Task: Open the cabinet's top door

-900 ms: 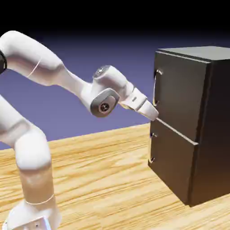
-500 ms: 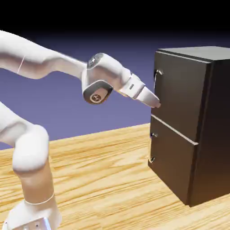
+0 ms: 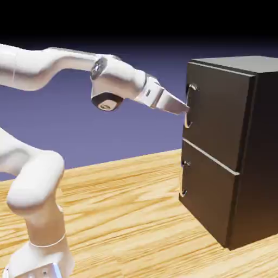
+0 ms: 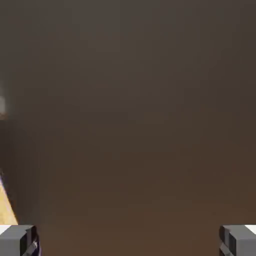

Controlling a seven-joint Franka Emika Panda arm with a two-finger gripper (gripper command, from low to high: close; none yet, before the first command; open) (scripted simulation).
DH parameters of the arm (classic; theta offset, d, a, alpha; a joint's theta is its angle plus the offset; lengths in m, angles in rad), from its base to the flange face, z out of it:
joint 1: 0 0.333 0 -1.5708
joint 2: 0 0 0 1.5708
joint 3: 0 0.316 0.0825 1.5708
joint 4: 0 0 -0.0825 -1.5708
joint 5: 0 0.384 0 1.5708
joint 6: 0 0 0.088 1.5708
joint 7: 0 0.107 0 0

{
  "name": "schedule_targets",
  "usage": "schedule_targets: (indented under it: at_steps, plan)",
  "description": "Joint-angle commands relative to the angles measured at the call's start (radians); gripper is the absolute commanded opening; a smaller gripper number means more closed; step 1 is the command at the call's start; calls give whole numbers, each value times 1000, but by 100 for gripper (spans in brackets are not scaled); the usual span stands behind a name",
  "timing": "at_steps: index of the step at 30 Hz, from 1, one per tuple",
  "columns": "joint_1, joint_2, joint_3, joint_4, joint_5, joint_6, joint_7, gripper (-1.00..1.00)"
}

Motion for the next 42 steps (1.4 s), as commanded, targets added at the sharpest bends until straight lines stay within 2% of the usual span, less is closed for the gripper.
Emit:
schedule_targets:
  at_steps: [1, 35, 37, 42]
  plan:
    - [-15, -10, 18, 5, 44, -3, -27, 0]
    - [-535, -340, 639, 176, 1522, -118, -940, 0]
    - [-544, -345, 650, 179, 1549, -120, -956, 0]
    - [-717, -308, 722, 307, 1571, -156, -961, 0]
